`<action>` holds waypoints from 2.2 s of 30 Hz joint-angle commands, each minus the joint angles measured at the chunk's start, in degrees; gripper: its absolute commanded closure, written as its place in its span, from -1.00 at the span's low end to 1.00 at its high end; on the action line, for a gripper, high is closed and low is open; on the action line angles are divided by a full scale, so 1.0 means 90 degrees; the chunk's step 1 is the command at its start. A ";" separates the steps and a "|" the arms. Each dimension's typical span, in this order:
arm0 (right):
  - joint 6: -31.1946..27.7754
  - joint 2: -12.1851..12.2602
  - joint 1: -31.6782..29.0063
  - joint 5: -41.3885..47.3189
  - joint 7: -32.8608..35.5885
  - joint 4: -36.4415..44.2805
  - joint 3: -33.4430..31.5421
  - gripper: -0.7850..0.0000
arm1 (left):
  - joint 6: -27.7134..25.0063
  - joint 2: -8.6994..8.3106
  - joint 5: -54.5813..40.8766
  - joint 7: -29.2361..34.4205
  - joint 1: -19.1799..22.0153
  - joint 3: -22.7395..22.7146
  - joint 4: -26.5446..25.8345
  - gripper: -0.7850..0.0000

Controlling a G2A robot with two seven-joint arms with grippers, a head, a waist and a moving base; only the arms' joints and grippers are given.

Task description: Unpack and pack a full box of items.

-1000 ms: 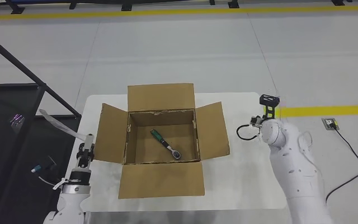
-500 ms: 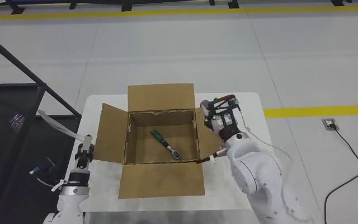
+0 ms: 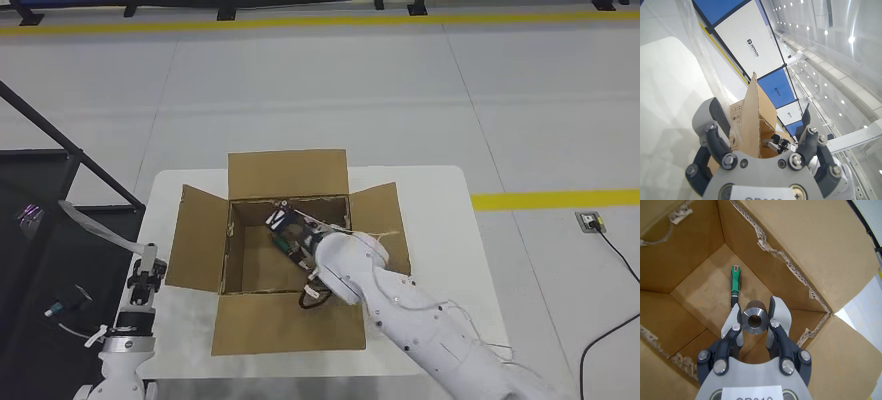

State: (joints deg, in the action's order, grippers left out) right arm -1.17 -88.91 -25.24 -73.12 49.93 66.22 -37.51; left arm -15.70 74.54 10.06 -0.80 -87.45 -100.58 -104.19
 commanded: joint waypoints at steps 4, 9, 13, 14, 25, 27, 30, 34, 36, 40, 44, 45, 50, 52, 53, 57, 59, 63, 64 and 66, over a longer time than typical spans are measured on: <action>0.0032 -0.0494 0.0597 0.0611 -0.0296 -0.1633 0.0397 1.00 | -0.0026 -0.0004 -0.0048 -0.0006 -0.0011 -0.0076 -0.0012 -1.00; -0.0154 -0.0890 0.0999 0.1114 -0.0594 -0.2827 0.0543 1.00 | -0.0053 -0.0003 -0.0104 -0.0026 -0.0056 -0.0136 -0.0010 -1.00; -0.0299 -0.1135 0.1168 0.1323 -0.0801 -0.3513 0.0624 1.00 | -0.0065 -0.0003 -0.0121 -0.0038 -0.0069 -0.0165 -0.0009 -1.00; -0.0339 -0.1189 0.1195 0.1357 -0.0855 -0.3654 0.0642 1.00 | -0.0061 -0.0003 -0.0124 -0.0036 -0.0069 -0.0168 -0.0014 -1.00; -0.0569 -0.1583 0.1462 0.1592 -0.1306 -0.4679 0.0632 -0.10 | -0.0067 0.0000 -0.0103 -0.0023 -0.0088 -0.0176 -0.0070 -1.00; -0.0587 -0.1628 0.1491 0.1598 -0.1358 -0.4776 0.0624 -0.13 | -0.0064 0.0002 -0.0114 -0.0030 -0.0100 -0.0181 -0.0085 -1.00; -0.0607 -0.1683 0.1537 0.1589 -0.1437 -0.4891 0.0608 -0.15 | -0.0076 0.0003 -0.0126 -0.0035 -0.0125 -0.0196 -0.0132 -1.00; -0.0632 -0.1711 0.1609 0.1604 -0.1710 -0.4940 0.0532 -0.17 | -0.0133 0.0005 -0.0172 -0.0066 -0.0180 -0.0242 -0.0225 -1.00; -0.0792 -0.1686 0.1658 0.1725 -0.1993 -0.4875 0.0410 -0.55 | -0.0219 0.0006 -0.0246 -0.0083 -0.0230 -0.0295 -0.0324 -1.00; -0.1295 -0.1517 0.1688 0.1943 -0.2728 -0.4660 0.0083 -1.00 | -0.0647 -0.0017 -0.0369 0.0194 -0.0430 -0.0479 -0.0530 -1.00; -0.2183 -0.1195 0.1567 0.2254 -0.3410 -0.4232 -0.0430 -1.00 | -0.1233 -0.0058 -0.0481 0.0667 -0.0686 -0.0726 -0.0723 -1.00; -0.2368 -0.1102 0.1514 0.2307 -0.3505 -0.4081 -0.0569 -1.00 | -0.1337 -0.0064 -0.0473 0.0708 -0.0737 -0.0779 -0.0781 -1.00; -0.2788 -0.0637 0.1044 0.2210 -0.3298 -0.3071 -0.1184 -1.00 | -0.1586 -0.0070 -0.0465 0.0690 -0.0868 -0.0902 -0.0888 -1.00; -0.2790 -0.0581 0.0959 0.2182 -0.3208 -0.2899 -0.1260 -1.00 | -0.1625 -0.0070 -0.0471 0.0686 -0.0933 -0.0940 -0.0966 -1.00; -0.2790 -0.0581 0.0959 0.2182 -0.3208 -0.2899 -0.1260 -1.00 | -0.1698 -0.0073 -0.0544 0.0765 -0.0985 -0.0938 -0.1032 -1.00; -0.2790 -0.0581 0.0959 0.2182 -0.3208 -0.2899 -0.1260 -1.00 | -0.2059 -0.0108 -0.1209 0.1375 -0.1290 -0.1068 -0.1294 -1.00; -0.2790 -0.0581 0.0959 0.2182 -0.3208 -0.2899 -0.1260 -1.00 | -0.2243 -0.0141 -0.1622 0.1861 -0.1454 -0.1140 -0.1427 -1.00; -0.3156 -0.0524 0.0750 0.2434 -0.3448 -0.2686 -0.1439 -1.00 | -0.2435 -0.0228 -0.2451 0.2943 -0.1652 -0.1277 -0.1646 -1.00; -0.3395 -0.0492 0.0704 0.2556 -0.3523 -0.2639 -0.1533 -1.00 | -0.2450 -0.0251 -0.2639 0.3204 -0.1674 -0.1301 -0.1686 -1.00; -0.4011 -0.0422 0.0606 0.2959 -0.3639 -0.2575 -0.1769 -1.00 | -0.2431 -0.0298 -0.2976 0.3724 -0.1697 -0.1347 -0.1744 -1.00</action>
State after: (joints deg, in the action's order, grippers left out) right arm -33.93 -93.03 -19.42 -48.60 17.61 42.86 -52.25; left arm -37.75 72.08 -14.98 29.64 -102.65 -112.52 -119.66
